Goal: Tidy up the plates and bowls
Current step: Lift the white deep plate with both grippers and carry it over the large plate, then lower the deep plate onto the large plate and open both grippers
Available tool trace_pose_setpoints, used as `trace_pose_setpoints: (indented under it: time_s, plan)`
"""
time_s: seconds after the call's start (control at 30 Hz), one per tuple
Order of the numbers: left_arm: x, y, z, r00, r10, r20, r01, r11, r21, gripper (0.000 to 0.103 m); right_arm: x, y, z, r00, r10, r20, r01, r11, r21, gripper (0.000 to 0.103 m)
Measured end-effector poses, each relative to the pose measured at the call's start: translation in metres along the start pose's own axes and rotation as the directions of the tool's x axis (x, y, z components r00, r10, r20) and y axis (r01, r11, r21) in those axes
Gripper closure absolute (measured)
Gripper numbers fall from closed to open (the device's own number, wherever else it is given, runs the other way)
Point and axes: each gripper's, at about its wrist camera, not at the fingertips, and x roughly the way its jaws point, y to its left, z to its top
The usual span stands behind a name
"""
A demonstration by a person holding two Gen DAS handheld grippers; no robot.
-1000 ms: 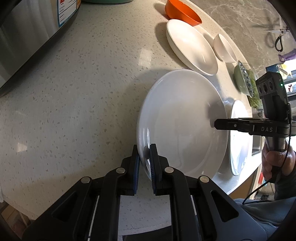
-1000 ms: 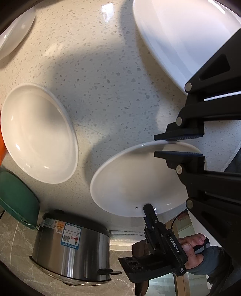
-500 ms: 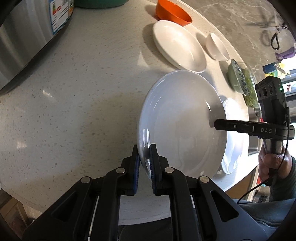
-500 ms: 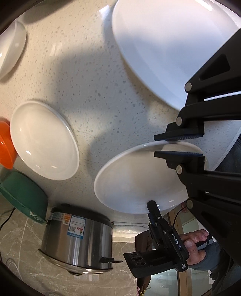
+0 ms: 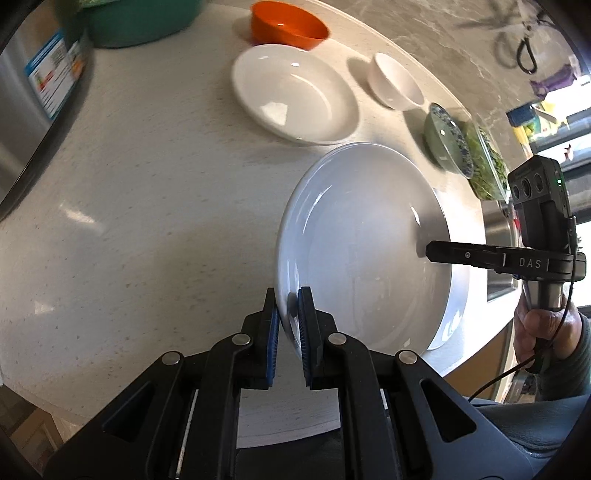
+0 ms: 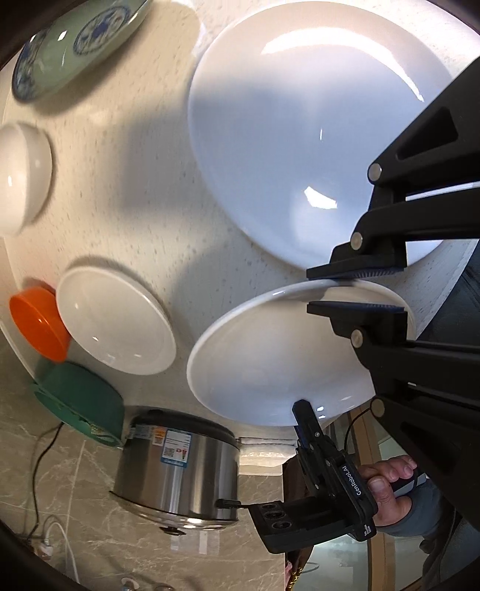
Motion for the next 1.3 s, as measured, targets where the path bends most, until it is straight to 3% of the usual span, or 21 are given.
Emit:
trace_pose_setpoints:
  time_s: [0.93,1.3]
  plan:
    - [0.074,-0.146,0.016,0.997,-0.026,-0.076,0.039,0.985,0.17,0.094,-0.085,-0.119,-0.051,0.994,-0.027,0.102,0.011,0.988,0.152,0.086]
    - [0.108,-0.163,0.009,0.995,0.005,-0.103,0.014,0.983,0.182,0.094,-0.08,-0.147,-0.058,0.996,-0.028,0.08,0.013,0.983,0.184,0.085]
